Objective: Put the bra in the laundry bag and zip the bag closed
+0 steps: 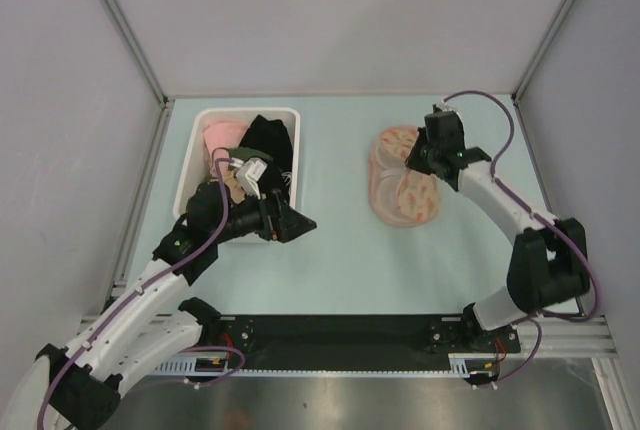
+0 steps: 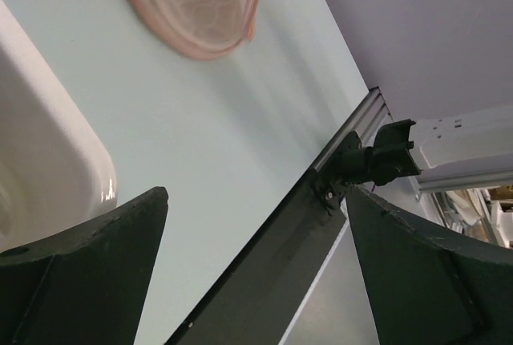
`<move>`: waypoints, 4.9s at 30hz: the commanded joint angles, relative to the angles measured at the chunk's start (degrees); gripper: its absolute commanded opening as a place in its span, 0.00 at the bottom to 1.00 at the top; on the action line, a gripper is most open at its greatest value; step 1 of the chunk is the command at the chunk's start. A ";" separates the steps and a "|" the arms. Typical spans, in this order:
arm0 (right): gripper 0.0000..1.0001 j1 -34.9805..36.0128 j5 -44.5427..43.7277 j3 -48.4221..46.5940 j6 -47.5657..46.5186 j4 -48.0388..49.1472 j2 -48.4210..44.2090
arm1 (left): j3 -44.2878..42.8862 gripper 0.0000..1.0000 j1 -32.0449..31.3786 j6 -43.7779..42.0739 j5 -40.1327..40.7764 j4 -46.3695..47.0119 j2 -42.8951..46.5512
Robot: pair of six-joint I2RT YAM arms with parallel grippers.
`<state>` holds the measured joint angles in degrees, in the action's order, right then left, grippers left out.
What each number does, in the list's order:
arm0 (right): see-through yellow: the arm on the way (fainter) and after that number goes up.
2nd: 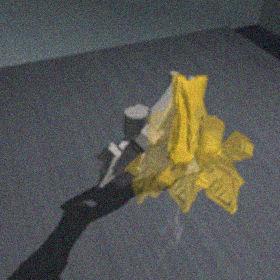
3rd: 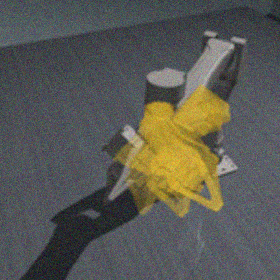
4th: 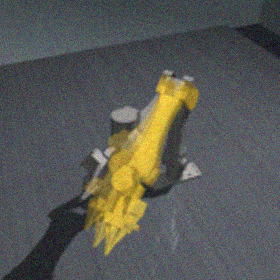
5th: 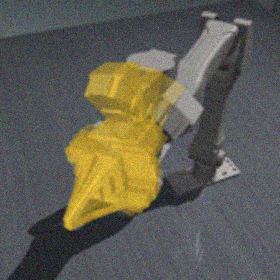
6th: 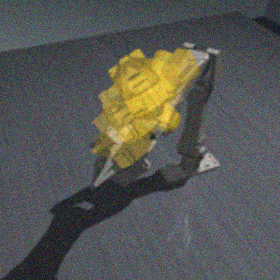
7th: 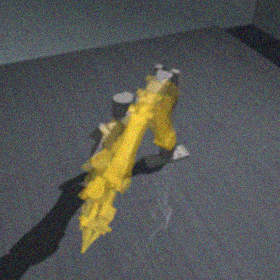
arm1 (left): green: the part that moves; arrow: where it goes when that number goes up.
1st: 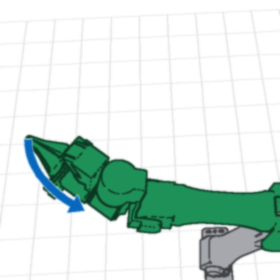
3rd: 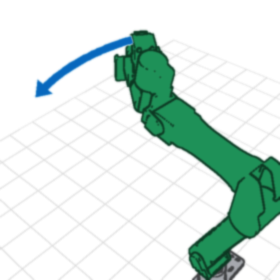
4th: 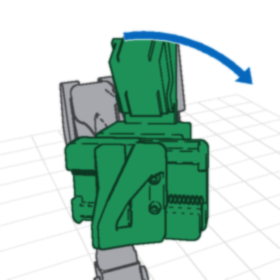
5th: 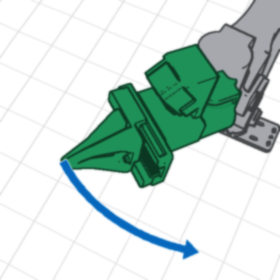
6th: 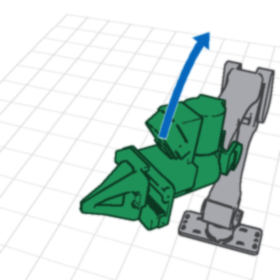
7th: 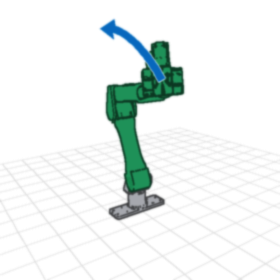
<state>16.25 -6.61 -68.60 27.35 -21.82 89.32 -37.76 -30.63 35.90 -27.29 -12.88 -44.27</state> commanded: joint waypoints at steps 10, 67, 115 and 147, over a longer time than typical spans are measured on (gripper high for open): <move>0.00 -19.56 23.85 27.36 9.49 6.82 -24.43 | -7.76 0.84 -12.59 4.97 4.26 12.71 -27.49; 0.69 15.48 -3.04 4.95 3.24 0.39 12.20 | -33.51 0.86 17.77 -10.94 16.58 -25.61 -20.23; 1.00 18.45 22.70 6.20 -10.21 1.43 -37.29 | -50.57 0.00 12.36 8.84 -10.87 -0.30 -12.86; 1.00 27.87 17.09 -15.08 -9.77 7.43 -12.84 | -81.25 0.00 12.18 -7.63 4.55 -14.71 -23.40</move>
<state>43.75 14.81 -81.43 21.12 -10.70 80.20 -119.66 -18.57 21.63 -11.53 -23.53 -65.39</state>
